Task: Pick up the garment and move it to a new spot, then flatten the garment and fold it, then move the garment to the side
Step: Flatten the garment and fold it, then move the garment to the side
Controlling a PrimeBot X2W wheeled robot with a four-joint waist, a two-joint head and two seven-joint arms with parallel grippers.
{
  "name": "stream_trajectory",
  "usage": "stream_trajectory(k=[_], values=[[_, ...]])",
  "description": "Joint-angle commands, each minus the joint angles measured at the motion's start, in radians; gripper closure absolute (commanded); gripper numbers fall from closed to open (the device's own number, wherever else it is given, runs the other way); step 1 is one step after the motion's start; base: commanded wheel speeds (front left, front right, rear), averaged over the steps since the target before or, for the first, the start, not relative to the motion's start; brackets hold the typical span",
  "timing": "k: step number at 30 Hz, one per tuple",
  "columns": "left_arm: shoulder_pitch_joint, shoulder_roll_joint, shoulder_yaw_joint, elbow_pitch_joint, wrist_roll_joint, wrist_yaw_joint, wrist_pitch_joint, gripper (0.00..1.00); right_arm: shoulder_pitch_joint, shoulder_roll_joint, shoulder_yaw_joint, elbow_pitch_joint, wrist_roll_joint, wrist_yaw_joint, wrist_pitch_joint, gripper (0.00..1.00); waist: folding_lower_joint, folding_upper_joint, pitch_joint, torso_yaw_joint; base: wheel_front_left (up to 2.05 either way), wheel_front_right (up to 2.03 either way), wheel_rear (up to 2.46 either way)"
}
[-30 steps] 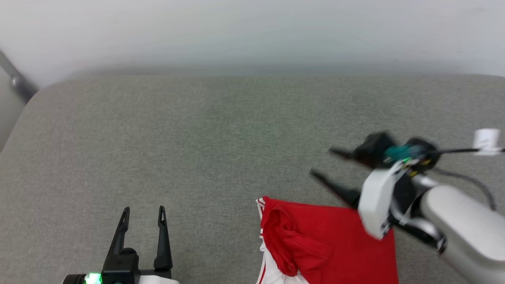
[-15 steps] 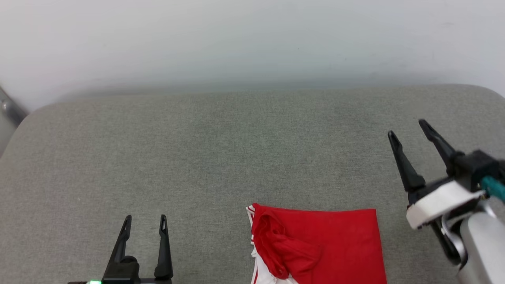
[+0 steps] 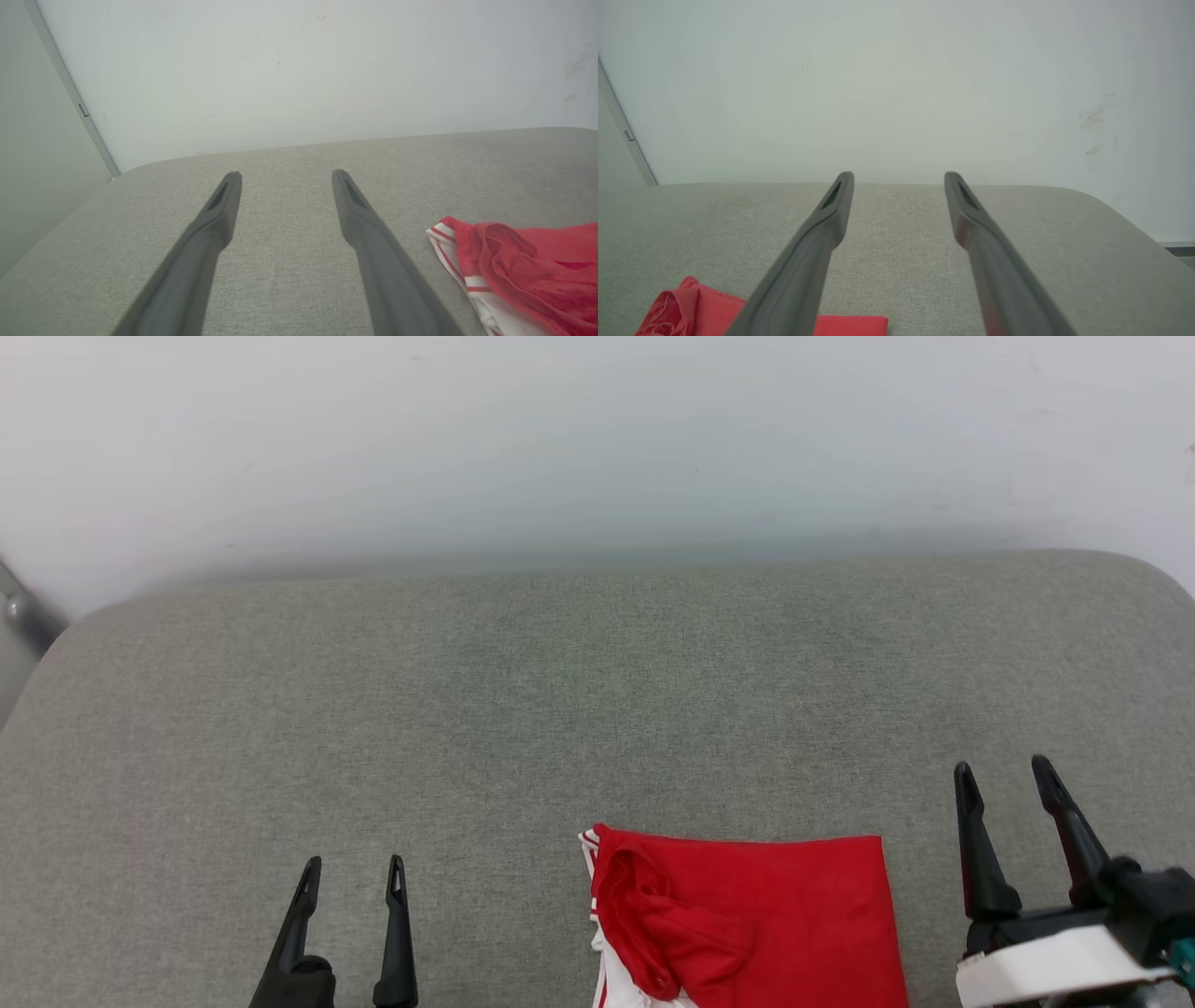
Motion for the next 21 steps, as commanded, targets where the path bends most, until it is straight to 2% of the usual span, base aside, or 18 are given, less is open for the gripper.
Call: stream_trajectory(k=[1,12,21], values=[[0.016,-0.003,0.001,-0.005,0.001,-0.003,-0.002,0.0,0.027,0.011,-0.009,-0.014,-0.003,-0.001,-0.001,0.0,0.0,-0.0001,-0.002,0.001,0.0,0.0,0.0],[0.036,-0.008,0.001,-0.027,-0.008,-0.008,-0.002,0.0,0.156,0.044,-0.023,-0.084,-0.003,-0.001,-0.001,0.0,0.0,-0.0001,-0.011,0.009,0.0,0.0,0.0],[0.034,-0.013,0.005,-0.029,-0.007,-0.014,-0.002,0.0,0.146,0.045,-0.016,-0.097,-0.011,-0.001,-0.002,0.0,0.0,-0.0001,-0.012,0.014,0.0,0.0,0.0]])
